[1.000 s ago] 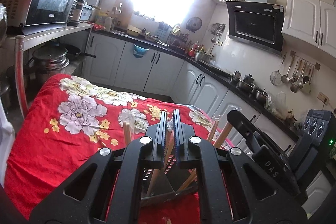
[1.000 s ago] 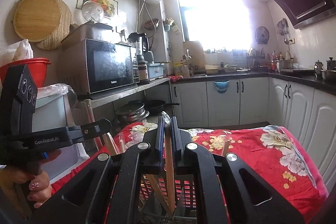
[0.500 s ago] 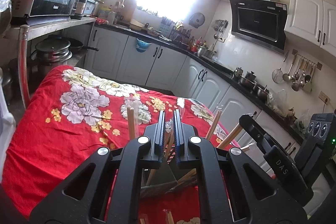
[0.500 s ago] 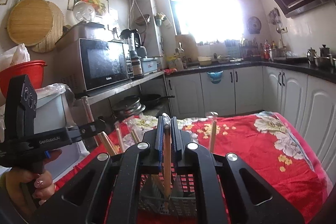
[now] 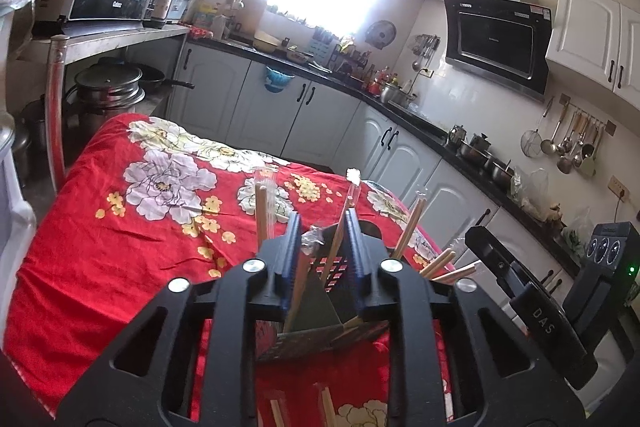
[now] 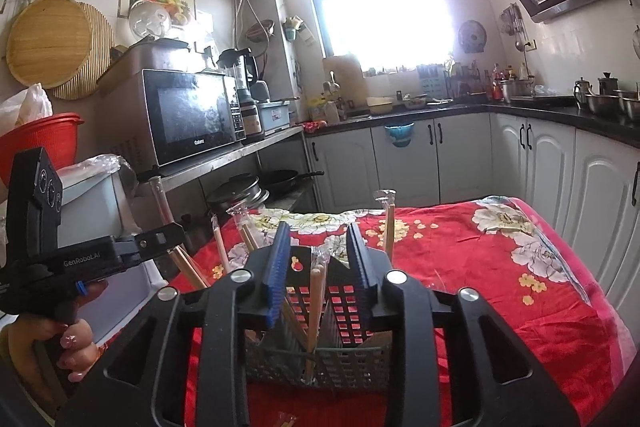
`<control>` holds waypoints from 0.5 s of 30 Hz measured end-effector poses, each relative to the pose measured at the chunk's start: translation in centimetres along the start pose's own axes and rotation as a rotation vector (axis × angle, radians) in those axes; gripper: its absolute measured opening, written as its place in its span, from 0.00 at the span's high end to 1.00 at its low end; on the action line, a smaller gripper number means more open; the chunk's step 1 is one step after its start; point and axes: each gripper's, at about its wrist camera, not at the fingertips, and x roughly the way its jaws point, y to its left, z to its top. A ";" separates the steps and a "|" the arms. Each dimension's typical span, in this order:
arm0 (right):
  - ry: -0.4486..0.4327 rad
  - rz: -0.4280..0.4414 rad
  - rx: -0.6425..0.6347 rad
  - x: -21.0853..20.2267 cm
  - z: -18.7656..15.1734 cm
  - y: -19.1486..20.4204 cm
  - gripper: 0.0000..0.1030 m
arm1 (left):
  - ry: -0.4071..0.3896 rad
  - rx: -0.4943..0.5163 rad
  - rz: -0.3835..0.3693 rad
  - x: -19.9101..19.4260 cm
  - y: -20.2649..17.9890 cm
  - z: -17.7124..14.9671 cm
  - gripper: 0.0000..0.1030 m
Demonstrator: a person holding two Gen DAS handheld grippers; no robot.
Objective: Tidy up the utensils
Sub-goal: 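Open the left tool while the right tool opens, leaving chopsticks in the caddy, then withdraw both open tools back over the remaining wrapped chopsticks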
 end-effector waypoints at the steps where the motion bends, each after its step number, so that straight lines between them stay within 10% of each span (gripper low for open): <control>1: 0.001 -0.002 0.001 -0.1 0.0 0.0 0.69 | 0.000 0.000 0.001 0.0 -0.1 0.0 0.82; 15: 0.030 -0.033 0.024 -2.0 -1.0 -0.3 0.54 | -0.021 0.007 0.050 -1.9 0.2 -1.2 0.44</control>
